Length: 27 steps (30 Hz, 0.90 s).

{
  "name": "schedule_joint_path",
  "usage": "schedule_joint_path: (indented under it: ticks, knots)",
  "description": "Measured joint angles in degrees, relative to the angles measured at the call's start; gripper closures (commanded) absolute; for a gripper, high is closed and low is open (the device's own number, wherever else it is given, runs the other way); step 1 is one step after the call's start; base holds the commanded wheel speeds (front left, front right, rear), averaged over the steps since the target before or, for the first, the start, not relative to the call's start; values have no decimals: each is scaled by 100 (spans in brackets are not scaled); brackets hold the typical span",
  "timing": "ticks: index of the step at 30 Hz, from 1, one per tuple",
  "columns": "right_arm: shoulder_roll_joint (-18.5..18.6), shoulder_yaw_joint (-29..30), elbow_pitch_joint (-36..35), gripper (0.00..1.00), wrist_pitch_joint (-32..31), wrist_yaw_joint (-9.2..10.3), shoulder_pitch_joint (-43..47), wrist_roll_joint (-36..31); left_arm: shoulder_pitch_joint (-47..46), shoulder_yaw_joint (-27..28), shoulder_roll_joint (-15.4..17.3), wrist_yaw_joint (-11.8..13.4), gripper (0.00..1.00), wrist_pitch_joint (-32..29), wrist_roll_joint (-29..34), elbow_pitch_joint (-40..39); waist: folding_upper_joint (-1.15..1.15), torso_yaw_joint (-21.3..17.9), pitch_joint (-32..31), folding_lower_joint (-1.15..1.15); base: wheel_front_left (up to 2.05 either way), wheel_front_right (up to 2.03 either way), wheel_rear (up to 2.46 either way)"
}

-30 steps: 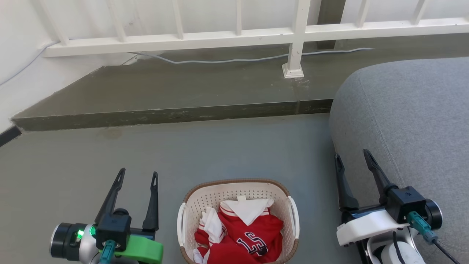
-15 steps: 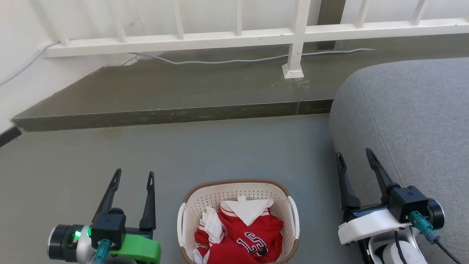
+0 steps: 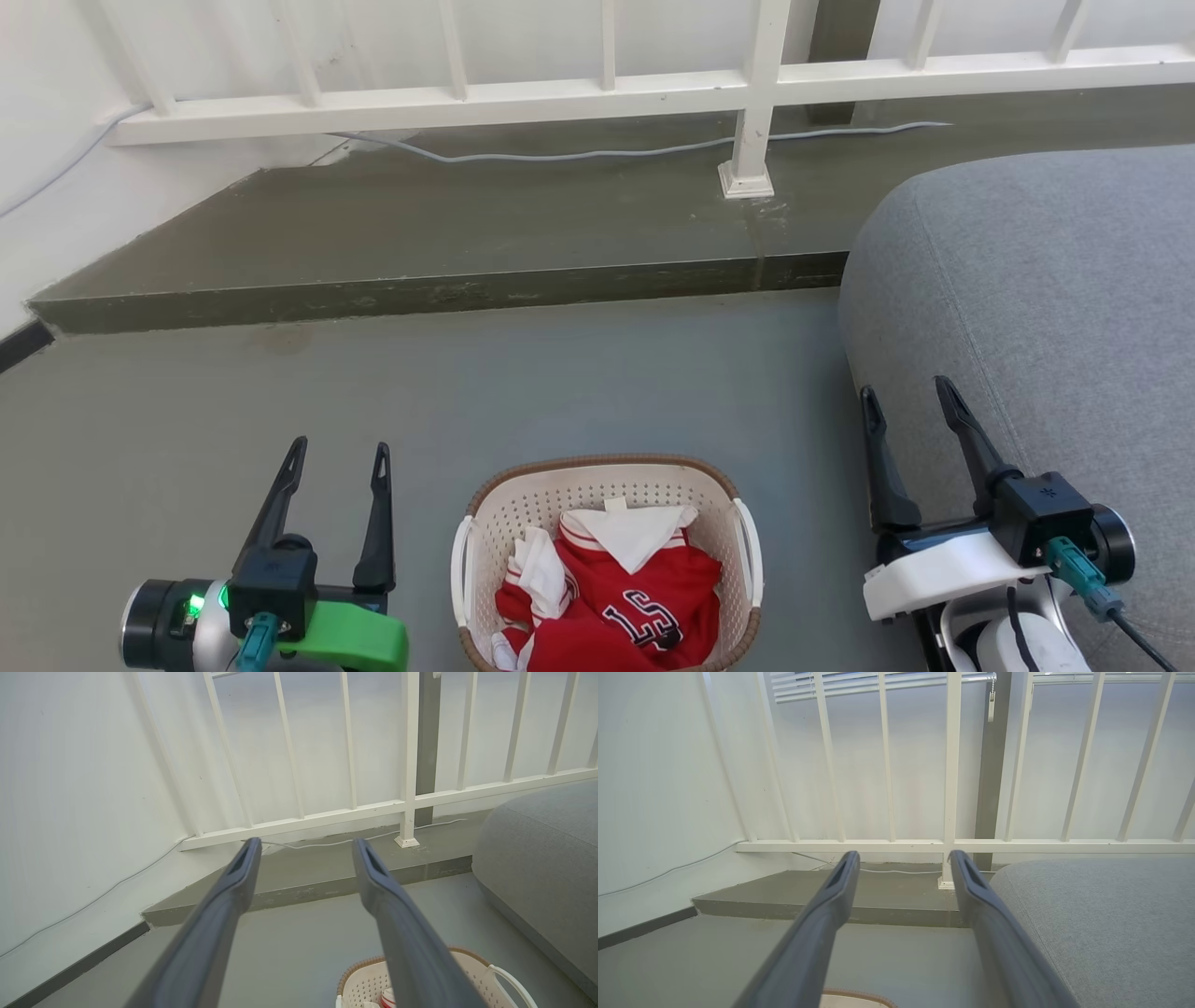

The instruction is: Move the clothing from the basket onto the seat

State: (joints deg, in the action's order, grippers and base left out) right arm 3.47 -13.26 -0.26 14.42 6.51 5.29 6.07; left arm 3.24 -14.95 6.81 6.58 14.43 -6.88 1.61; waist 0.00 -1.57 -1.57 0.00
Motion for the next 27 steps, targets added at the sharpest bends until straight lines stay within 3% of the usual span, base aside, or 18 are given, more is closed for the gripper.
schedule_joint_path:
  ticks: [14, 27]
  knots:
    - [-1, 25, -113, 0, 0, 0, 19, 0, 15, 13, 8, -1, 0, 0, 0, -9, 0, -16, 154, 0, 0, 0, 0]
    - [-4, 243, -448, 0, 0, 13, -240, -2, -166, 34, 88, -55, 0, -55, 0, -53, 0, -114, 836, 0, 0, 0, 0]
